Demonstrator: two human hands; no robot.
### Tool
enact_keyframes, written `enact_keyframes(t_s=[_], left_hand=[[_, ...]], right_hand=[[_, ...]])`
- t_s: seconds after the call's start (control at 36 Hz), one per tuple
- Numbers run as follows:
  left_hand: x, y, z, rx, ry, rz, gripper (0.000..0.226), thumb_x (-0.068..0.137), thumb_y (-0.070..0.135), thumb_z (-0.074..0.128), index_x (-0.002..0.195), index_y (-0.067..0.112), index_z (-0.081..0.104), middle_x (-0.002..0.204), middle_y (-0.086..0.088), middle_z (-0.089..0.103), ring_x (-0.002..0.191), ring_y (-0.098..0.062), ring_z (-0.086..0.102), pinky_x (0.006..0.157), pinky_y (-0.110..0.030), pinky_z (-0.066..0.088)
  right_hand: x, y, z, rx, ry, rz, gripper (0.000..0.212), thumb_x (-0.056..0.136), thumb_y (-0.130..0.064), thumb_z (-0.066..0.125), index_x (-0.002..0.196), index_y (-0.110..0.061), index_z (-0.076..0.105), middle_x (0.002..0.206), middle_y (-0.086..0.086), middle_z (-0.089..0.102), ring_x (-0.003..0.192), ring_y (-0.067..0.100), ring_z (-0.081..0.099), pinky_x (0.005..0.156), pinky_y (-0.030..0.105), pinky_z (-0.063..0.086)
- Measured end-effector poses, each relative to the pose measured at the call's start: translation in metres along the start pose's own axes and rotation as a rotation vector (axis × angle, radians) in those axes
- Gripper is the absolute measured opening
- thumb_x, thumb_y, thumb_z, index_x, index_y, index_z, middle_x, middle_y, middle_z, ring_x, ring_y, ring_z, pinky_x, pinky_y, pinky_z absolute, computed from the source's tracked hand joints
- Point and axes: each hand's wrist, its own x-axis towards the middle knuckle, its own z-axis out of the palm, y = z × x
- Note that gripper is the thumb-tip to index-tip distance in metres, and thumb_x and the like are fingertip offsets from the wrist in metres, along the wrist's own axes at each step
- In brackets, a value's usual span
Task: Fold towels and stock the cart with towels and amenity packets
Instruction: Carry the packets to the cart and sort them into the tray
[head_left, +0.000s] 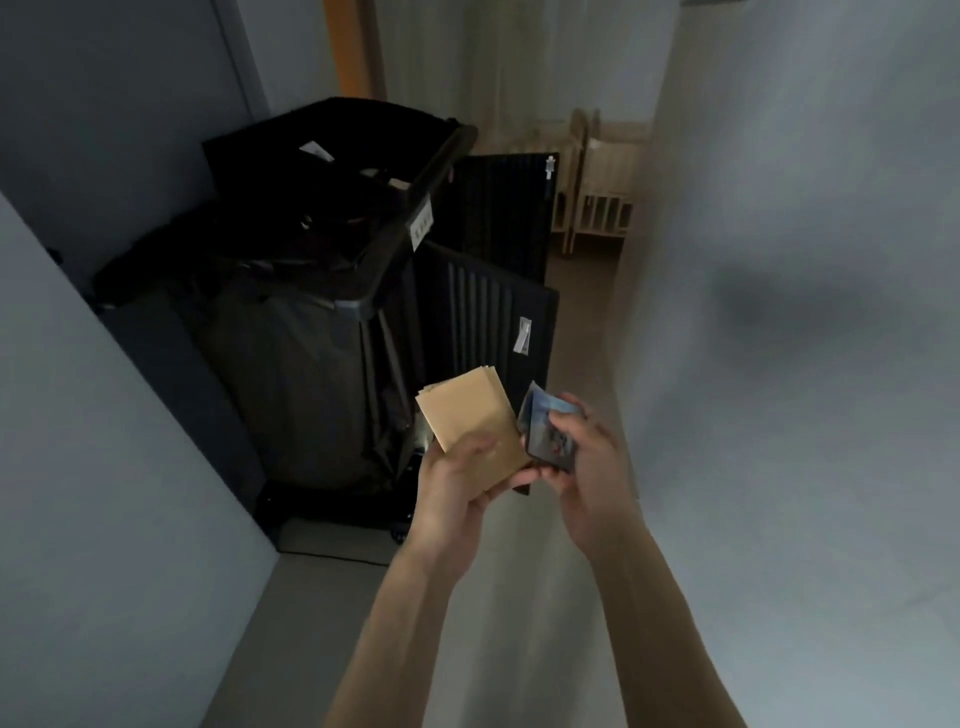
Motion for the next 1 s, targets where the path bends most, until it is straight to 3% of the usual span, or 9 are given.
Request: enact_keyframes(t_s=[0.14,0.28,0.36,0.42,0.47,0.58,0.75,0.89,1.0], left_hand=[[0.071,-0.013,0.025,0.015,0.013,-0.005,0.027,0.093,0.002,0.057,0.118,-0.002,0.063,0.114,-0.027,0.069,0.101,-0.043,0.069,0.071,-0.036,0.060],[0.171,-0.024,0.073,-0.035,-0.056,0.067,0.035,0.094,-0.002,0.056,0.088,0.022,0.081,0.099,-0.011,0.077,0.090,-0.027,0.075,0.066,-0.032,0.060],[0.246,-0.024,0.104,-0.061,-0.021,0.025,0.029,0.096,-0.004,0.052,0.110,0.011,0.073,0.114,-0.018,0.072,0.101,-0.033,0.071,0.068,-0.037,0.060],[0.290,-0.019,0.126,-0.066,-0.015,0.005,0.035,0.096,-0.003,0.052,0.131,0.003,0.057,0.127,-0.022,0.063,0.112,-0.039,0.065,0.073,-0.041,0.060],[0.332,-0.012,0.146,-0.086,-0.030,0.009,0.042,0.096,-0.003,0.053,0.137,0.004,0.051,0.131,-0.023,0.060,0.114,-0.042,0.063,0.076,-0.044,0.060],[0.400,-0.001,0.179,-0.127,-0.042,0.040,0.040,0.096,-0.005,0.052,0.134,0.007,0.052,0.128,-0.023,0.062,0.110,-0.045,0.064,0.074,-0.044,0.061],[0.475,-0.014,0.222,-0.090,-0.060,0.048,0.039,0.095,-0.004,0.052,0.127,0.018,0.058,0.114,-0.008,0.072,0.099,-0.026,0.072,0.067,-0.036,0.060],[0.544,-0.026,0.258,-0.059,0.047,0.095,0.042,0.093,-0.005,0.050,0.126,0.019,0.059,0.110,-0.009,0.072,0.094,-0.028,0.073,0.062,-0.035,0.059],[0.600,-0.027,0.286,-0.065,0.164,0.163,0.044,0.092,-0.008,0.049,0.126,0.020,0.058,0.113,-0.012,0.068,0.093,-0.028,0.072,0.059,-0.037,0.060]], right_hand=[[0.073,-0.011,-0.016,-0.008,0.010,0.012,0.024,0.094,-0.008,0.055,0.116,-0.015,0.061,0.091,0.008,0.066,0.065,0.013,0.064,0.047,0.024,0.050],[0.178,-0.034,-0.035,-0.020,0.035,-0.061,0.030,0.094,-0.011,0.059,0.123,-0.015,0.060,0.082,0.000,0.072,0.063,0.011,0.067,0.048,0.025,0.050],[0.245,-0.063,-0.040,-0.011,0.066,-0.081,0.031,0.095,-0.010,0.057,0.126,-0.013,0.060,0.088,0.005,0.070,0.063,0.012,0.065,0.047,0.026,0.048],[0.286,-0.086,-0.040,-0.009,0.091,-0.101,0.029,0.095,-0.010,0.056,0.124,-0.014,0.061,0.088,0.004,0.071,0.064,0.013,0.065,0.047,0.026,0.047],[0.324,-0.106,-0.040,-0.007,0.119,-0.134,0.027,0.094,-0.011,0.057,0.120,-0.017,0.064,0.088,0.005,0.071,0.066,0.014,0.066,0.047,0.026,0.048],[0.388,-0.136,-0.041,0.014,0.128,-0.167,0.024,0.094,-0.013,0.058,0.115,-0.022,0.066,0.083,-0.001,0.074,0.068,0.013,0.067,0.049,0.025,0.049],[0.475,-0.162,-0.042,0.024,0.138,-0.172,0.032,0.095,-0.013,0.058,0.126,-0.020,0.060,0.092,0.005,0.071,0.066,0.013,0.065,0.047,0.026,0.047],[0.558,-0.180,-0.054,-0.001,0.105,-0.165,0.038,0.095,-0.012,0.059,0.132,-0.014,0.057,0.095,0.010,0.068,0.065,0.014,0.064,0.045,0.025,0.046],[0.627,-0.197,-0.057,-0.036,0.022,-0.146,0.035,0.095,-0.010,0.058,0.130,-0.012,0.059,0.103,0.015,0.067,0.080,0.024,0.063,0.047,0.026,0.047]])
